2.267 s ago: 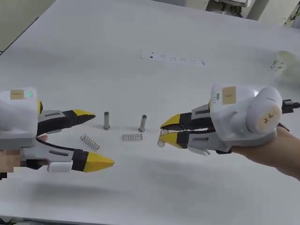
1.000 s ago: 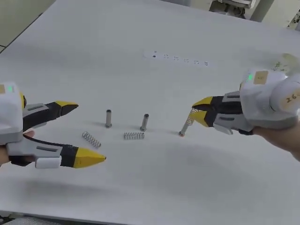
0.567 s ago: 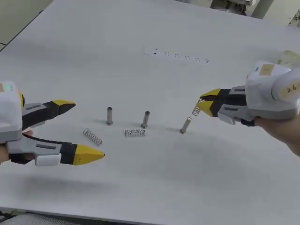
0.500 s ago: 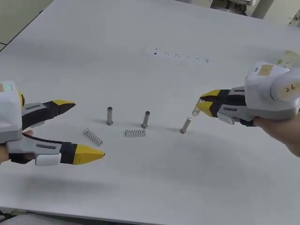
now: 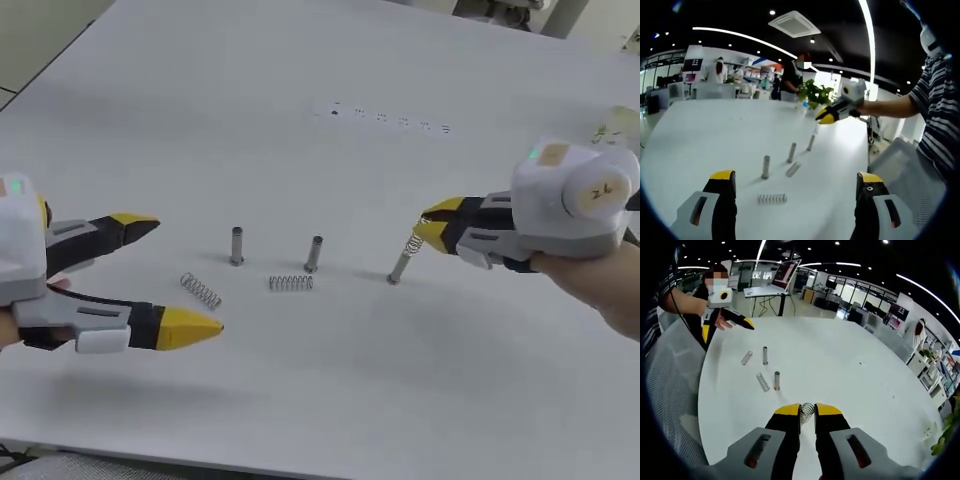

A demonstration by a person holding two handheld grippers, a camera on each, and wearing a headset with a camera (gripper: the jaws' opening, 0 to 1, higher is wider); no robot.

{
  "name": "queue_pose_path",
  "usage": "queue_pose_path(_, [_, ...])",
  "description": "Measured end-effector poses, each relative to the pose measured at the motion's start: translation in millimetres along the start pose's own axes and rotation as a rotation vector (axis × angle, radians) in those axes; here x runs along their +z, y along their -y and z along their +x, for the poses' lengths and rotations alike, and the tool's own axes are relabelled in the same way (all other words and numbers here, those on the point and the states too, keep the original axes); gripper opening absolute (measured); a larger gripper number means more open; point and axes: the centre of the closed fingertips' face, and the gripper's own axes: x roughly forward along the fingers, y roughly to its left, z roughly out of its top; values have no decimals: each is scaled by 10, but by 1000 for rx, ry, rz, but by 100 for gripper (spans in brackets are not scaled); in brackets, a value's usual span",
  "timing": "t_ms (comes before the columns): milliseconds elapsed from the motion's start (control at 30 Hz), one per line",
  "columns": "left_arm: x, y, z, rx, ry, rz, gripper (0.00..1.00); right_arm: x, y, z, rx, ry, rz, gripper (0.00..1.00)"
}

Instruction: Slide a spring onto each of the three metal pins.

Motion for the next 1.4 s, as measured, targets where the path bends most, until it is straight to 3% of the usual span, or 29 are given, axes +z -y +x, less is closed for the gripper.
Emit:
queue_pose_path(700, [17,-43,-62,14,8,-8,95,-128,-5,133,15,-35,5,8])
queue_pose_path(1400, [53,-73,-88,22,15,-25,94,-419,-53,347,43,-114,5,8])
